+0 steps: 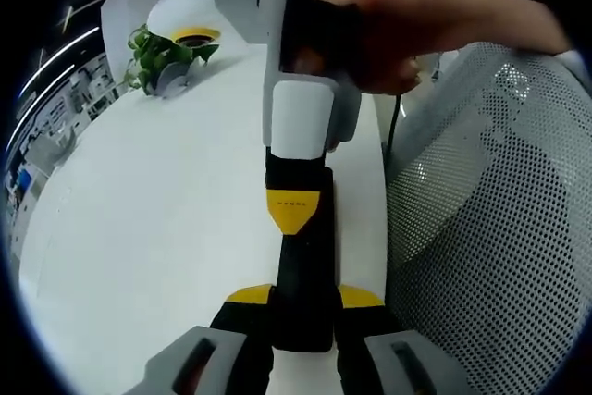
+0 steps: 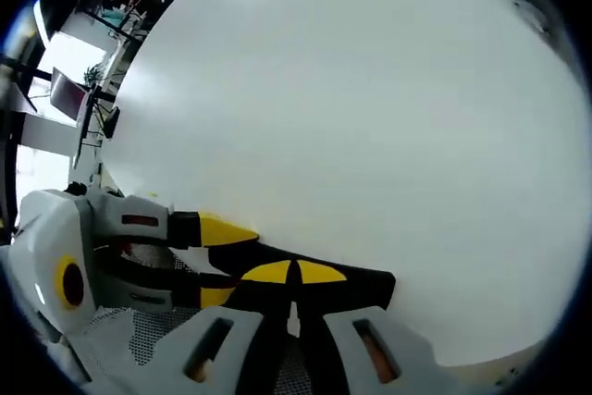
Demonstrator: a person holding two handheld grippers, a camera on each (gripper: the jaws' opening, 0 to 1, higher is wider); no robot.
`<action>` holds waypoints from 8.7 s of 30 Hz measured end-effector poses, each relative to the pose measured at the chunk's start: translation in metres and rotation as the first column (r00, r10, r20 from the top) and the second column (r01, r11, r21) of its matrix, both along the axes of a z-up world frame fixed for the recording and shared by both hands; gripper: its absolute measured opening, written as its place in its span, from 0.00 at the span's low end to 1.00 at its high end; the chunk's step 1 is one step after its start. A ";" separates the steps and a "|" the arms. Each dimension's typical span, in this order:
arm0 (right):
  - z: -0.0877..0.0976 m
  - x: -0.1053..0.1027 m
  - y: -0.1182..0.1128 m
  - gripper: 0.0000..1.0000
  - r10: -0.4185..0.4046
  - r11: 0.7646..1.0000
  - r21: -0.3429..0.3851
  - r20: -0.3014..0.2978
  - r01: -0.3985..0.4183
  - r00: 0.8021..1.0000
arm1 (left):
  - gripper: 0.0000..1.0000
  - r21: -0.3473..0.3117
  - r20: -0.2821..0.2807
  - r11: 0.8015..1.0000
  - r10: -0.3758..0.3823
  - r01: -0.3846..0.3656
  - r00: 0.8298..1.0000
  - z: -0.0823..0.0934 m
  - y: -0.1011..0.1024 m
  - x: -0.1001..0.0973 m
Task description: Press the specified remote control buttons in sequence, fully releasing each button before pressing the next.
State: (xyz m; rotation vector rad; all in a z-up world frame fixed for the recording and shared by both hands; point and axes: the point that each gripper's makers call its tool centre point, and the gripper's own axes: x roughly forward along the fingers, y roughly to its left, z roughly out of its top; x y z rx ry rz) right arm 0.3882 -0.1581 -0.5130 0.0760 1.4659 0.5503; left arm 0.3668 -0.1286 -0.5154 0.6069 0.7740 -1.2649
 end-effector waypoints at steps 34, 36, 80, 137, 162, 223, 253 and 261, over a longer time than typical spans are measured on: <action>-0.001 0.003 -0.001 0.00 -0.028 0.999 0.032 -0.005 0.028 1.000 | 0.24 0.003 0.005 1.000 0.004 -0.004 1.000 -0.001 -0.001 0.001; -0.001 0.002 -0.002 0.00 -0.016 1.000 0.025 -0.007 0.016 1.000 | 0.24 0.002 0.005 1.000 0.005 -0.005 1.000 -0.001 -0.001 0.001; 0.001 -0.017 -0.004 0.00 0.034 0.998 -0.049 -0.058 -0.037 0.998 | 0.25 0.000 0.003 1.000 0.003 -0.003 1.000 -0.001 -0.001 0.001; 0.001 0.004 -0.001 0.00 0.156 0.986 -0.073 0.134 -0.147 0.979 | 0.24 0.041 -0.001 0.979 0.200 -0.200 0.980 -0.001 0.008 0.019; -0.001 0.001 0.001 0.00 0.283 0.957 -0.129 0.197 -0.262 0.939 | 0.24 0.033 0.004 0.985 0.170 -0.170 0.985 -0.001 0.007 0.019; -0.003 -0.003 0.001 0.00 0.146 0.989 -0.043 0.094 -0.143 0.985 | 0.24 0.001 0.013 0.990 0.144 -0.144 0.989 -0.001 0.005 0.019; 0.002 -0.006 0.010 0.00 0.150 0.989 -0.004 0.073 -0.150 0.986 | 0.24 -0.009 0.008 0.999 0.052 -0.052 0.999 -0.001 -0.001 0.009; 0.002 -0.005 0.010 0.00 0.162 0.987 -0.026 0.085 -0.160 0.983 | 0.24 -0.012 0.004 0.998 0.057 -0.057 0.998 -0.001 -0.001 0.009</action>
